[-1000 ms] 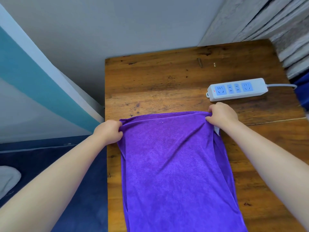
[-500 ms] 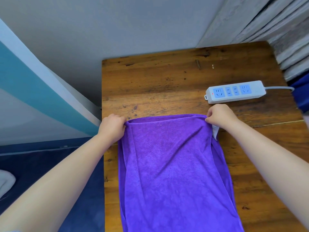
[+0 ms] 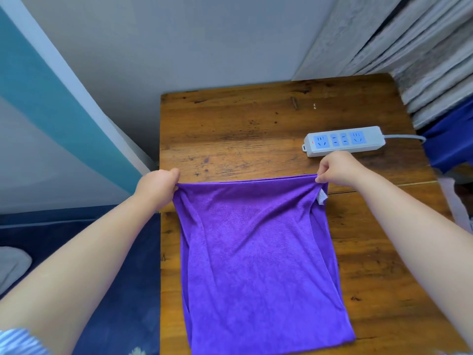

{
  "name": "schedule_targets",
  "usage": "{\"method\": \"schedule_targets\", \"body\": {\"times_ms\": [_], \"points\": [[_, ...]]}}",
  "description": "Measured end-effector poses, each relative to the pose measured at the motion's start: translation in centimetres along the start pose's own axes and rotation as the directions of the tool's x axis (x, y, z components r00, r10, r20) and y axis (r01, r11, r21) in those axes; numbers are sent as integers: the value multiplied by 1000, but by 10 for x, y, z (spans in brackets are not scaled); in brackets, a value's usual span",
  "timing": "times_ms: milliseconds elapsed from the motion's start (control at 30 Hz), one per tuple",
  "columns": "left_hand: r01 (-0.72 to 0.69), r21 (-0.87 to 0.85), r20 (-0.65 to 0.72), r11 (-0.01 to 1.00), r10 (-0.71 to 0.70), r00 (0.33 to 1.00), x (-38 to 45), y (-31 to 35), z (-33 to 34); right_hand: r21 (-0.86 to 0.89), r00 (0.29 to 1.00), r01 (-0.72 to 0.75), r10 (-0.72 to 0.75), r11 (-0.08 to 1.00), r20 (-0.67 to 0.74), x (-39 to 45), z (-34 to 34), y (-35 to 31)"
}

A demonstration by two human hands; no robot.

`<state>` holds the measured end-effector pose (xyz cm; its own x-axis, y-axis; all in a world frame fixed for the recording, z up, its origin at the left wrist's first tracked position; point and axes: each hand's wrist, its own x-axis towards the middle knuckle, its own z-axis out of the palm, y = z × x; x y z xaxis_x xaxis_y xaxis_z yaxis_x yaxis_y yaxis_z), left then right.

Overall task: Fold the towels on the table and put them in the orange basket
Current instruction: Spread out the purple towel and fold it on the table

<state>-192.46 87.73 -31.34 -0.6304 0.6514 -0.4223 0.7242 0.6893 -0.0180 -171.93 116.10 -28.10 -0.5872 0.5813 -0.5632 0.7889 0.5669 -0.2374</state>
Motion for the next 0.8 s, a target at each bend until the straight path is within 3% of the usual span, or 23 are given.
{"method": "schedule_targets", "body": {"times_ms": [133, 200, 367, 433, 567, 667, 733, 767, 800], "points": [[-71, 145, 14, 987, 69, 998, -16, 3, -12, -7, 994, 98, -98, 995, -38, -18, -7, 4], [-72, 140, 9, 987, 72, 997, -23, 4, -20, -33, 985, 150, -152, 988, -79, -26, -12, 5], [52, -179, -41, 983, -61, 997, -46, 10, -52, -265, 978, 141, -176, 954, -115, -47, -30, -5], [95, -303, -48, 948, -115, 992, -51, 13, -76, -331, 960, 125, -198, 935, -198, -58, -42, -17], [23, -449, -189, 893, -120, 975, -61, 29, -144, -236, 845, 198, -288, 951, -450, -82, -83, -55], [-110, -631, -470, 768, -266, 842, -74, 35, -205, -69, 668, 302, -263, 951, -696, -103, -129, -81], [-252, -651, -660, 716, -370, 654, -86, 29, -235, 31, 519, 386, -189, 922, -833, -115, -158, -89], [-264, -628, -698, 732, -379, 608, -91, 25, -240, 75, 514, 382, -144, 921, -846, -119, -166, -89], [-200, -573, -699, 795, -347, 625, -97, 21, -243, 72, 552, 330, -131, 941, -823, -122, -171, -88]]}}
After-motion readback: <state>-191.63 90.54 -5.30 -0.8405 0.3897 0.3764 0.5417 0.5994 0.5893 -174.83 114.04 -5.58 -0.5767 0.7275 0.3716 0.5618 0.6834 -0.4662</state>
